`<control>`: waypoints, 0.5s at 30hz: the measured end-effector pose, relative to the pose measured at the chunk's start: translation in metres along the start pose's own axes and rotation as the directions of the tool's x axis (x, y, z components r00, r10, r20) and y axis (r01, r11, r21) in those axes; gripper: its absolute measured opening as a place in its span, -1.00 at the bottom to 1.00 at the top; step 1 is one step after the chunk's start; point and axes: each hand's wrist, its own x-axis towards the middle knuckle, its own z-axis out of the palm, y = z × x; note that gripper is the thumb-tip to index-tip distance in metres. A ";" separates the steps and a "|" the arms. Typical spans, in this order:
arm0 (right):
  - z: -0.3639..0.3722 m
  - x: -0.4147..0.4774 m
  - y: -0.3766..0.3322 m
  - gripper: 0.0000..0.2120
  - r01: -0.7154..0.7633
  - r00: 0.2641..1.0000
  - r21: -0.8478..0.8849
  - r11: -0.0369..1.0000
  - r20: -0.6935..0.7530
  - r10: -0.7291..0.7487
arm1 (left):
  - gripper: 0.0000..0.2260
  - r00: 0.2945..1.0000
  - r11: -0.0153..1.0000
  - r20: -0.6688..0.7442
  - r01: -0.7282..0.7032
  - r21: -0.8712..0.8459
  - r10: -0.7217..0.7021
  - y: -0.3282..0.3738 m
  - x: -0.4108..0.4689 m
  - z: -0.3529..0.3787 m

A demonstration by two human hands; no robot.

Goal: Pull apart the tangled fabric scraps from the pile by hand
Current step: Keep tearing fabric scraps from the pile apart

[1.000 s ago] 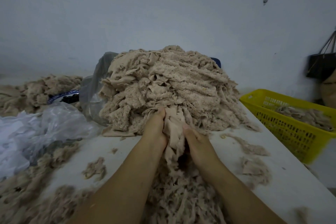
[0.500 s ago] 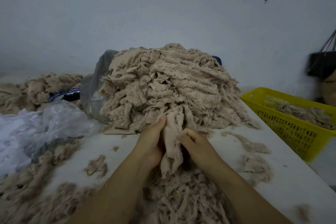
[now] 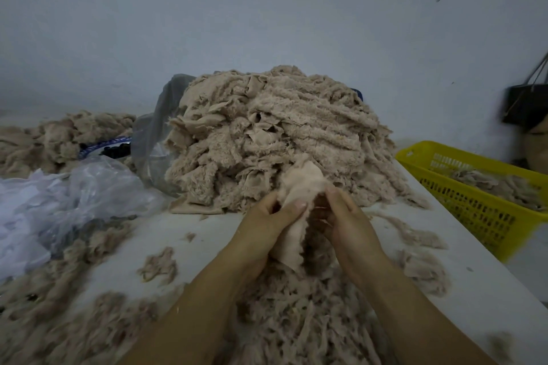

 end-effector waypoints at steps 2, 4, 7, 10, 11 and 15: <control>0.007 -0.006 0.004 -0.63 0.029 0.986 -0.160 0.987 0.169 -0.001 | -0.69 0.997 0.976 -0.064 -0.061 -0.209 0.048 0.005 0.001 0.001; 0.013 -0.010 0.006 -0.58 0.094 0.955 -0.357 0.930 0.295 0.017 | -0.67 0.991 0.934 -0.126 -0.094 -0.344 0.053 0.009 0.003 0.000; 0.010 -0.008 0.010 -0.82 0.213 0.949 -0.550 0.808 0.312 -0.038 | -0.68 0.972 0.893 -0.235 -0.109 -0.437 0.004 0.011 0.006 -0.005; 0.001 -0.005 0.012 -0.81 0.206 0.951 -0.564 0.800 0.307 -0.029 | -0.73 0.961 0.849 -0.277 -0.131 -0.512 -0.020 0.014 0.009 -0.015; 0.000 -0.005 0.010 -0.78 0.158 0.963 -0.510 0.845 0.268 -0.018 | -0.76 0.958 0.849 -0.283 -0.115 -0.515 -0.042 0.015 0.009 -0.017; -0.003 0.001 0.007 -0.68 0.028 0.996 -0.256 0.966 0.086 -0.006 | -0.74 0.933 0.935 -0.332 0.011 -0.354 -0.137 0.008 0.010 -0.016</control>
